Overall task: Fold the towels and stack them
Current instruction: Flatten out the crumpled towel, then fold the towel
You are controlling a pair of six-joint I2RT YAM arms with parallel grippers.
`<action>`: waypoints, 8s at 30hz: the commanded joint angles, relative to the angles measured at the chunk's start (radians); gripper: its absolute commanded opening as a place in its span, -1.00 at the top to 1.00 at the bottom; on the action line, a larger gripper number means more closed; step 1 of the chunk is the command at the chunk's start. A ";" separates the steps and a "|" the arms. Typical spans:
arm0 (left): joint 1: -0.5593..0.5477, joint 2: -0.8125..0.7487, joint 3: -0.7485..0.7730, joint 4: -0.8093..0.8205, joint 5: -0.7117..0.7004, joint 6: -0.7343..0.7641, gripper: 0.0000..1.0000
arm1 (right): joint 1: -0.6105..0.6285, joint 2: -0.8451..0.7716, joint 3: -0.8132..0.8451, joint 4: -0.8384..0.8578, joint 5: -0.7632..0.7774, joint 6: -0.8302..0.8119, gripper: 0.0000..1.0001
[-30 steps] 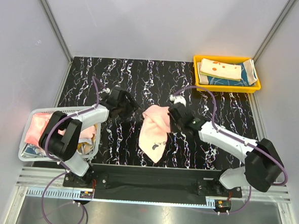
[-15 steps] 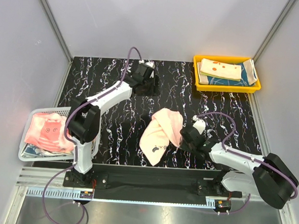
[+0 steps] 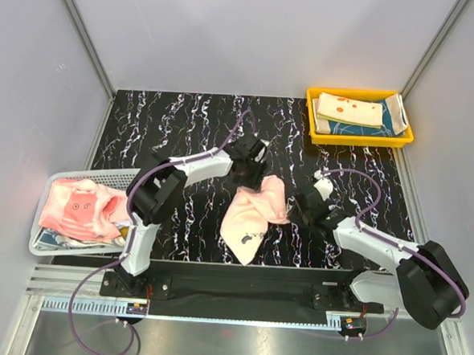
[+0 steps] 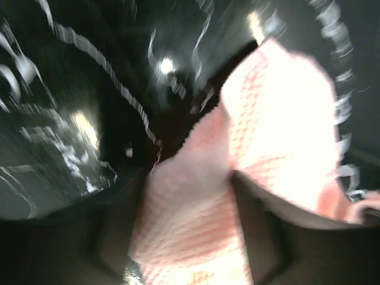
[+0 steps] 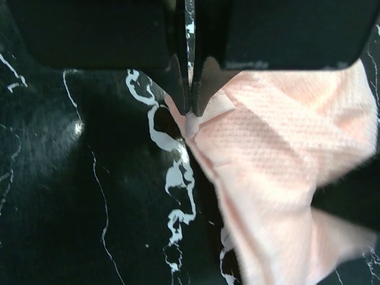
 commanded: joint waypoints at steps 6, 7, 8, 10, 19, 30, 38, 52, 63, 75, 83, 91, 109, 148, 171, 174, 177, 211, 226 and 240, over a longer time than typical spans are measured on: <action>0.001 -0.293 -0.475 0.105 -0.204 -0.295 0.86 | -0.093 0.153 0.139 0.083 -0.107 -0.093 1.00; -0.006 -0.326 -0.519 0.111 -0.236 -0.370 0.84 | -0.102 0.193 0.148 0.089 -0.118 -0.101 0.99; -0.026 -0.400 -0.573 0.137 -0.244 -0.401 0.78 | -0.104 0.212 0.171 0.100 -0.136 -0.116 1.00; -0.052 -0.470 -0.682 0.149 -0.268 -0.470 0.31 | -0.104 0.265 0.191 0.104 -0.145 -0.124 1.00; -0.061 -0.645 -0.531 -0.024 -0.454 -0.386 -0.30 | -0.119 0.336 0.235 0.107 -0.133 -0.142 1.00; 0.078 -0.484 -0.480 0.013 -0.213 -0.282 -0.25 | -0.122 0.345 0.248 0.106 -0.142 -0.148 1.00; 0.120 -0.433 -0.558 0.197 -0.014 -0.304 -0.22 | -0.122 0.345 0.237 0.110 -0.144 -0.153 1.00; 0.141 -0.361 -0.564 0.271 0.017 -0.334 0.15 | -0.150 0.330 0.197 0.107 -0.138 -0.153 1.00; 0.141 -0.418 -0.544 0.212 -0.060 -0.322 0.67 | -0.155 0.327 0.208 0.109 -0.150 -0.159 1.00; 0.143 -0.530 -0.471 0.128 -0.152 -0.237 1.00 | -0.155 0.239 0.343 0.023 -0.175 -0.240 1.00; 0.095 -0.792 -0.432 0.056 -0.212 -0.135 1.00 | -0.153 0.069 0.516 -0.064 -0.285 -0.421 1.00; -0.044 -1.051 -0.325 -0.012 -0.264 -0.078 1.00 | -0.141 -0.100 0.740 -0.192 -0.411 -0.591 1.00; -0.224 -1.246 -0.063 -0.062 -0.246 -0.070 1.00 | -0.135 -0.221 1.130 -0.410 -0.587 -0.615 1.00; 0.512 0.013 0.534 0.131 0.103 -0.171 1.00 | -0.501 1.149 1.873 -0.253 -0.768 -0.496 1.00; 0.465 -0.189 0.091 0.310 0.130 -0.236 1.00 | -0.503 0.862 1.273 -0.032 -0.785 -0.435 1.00; 0.433 -0.279 -0.016 0.306 0.080 -0.234 1.00 | -0.485 0.781 1.158 -0.032 -0.770 -0.432 1.00; 0.396 -0.355 -0.093 0.289 0.015 -0.236 1.00 | -0.462 0.698 1.021 -0.006 -0.745 -0.420 1.00; 0.198 -0.712 -0.684 0.356 -0.117 -0.294 1.00 | -0.325 0.256 0.380 0.072 -0.607 -0.320 1.00; 0.161 -0.800 -0.840 0.394 -0.089 -0.308 0.05 | -0.310 0.160 0.177 0.137 -0.655 -0.294 0.09; 0.166 -0.671 -0.704 0.208 -0.267 -0.386 -0.09 | -0.308 0.147 0.229 0.061 -0.543 -0.293 0.02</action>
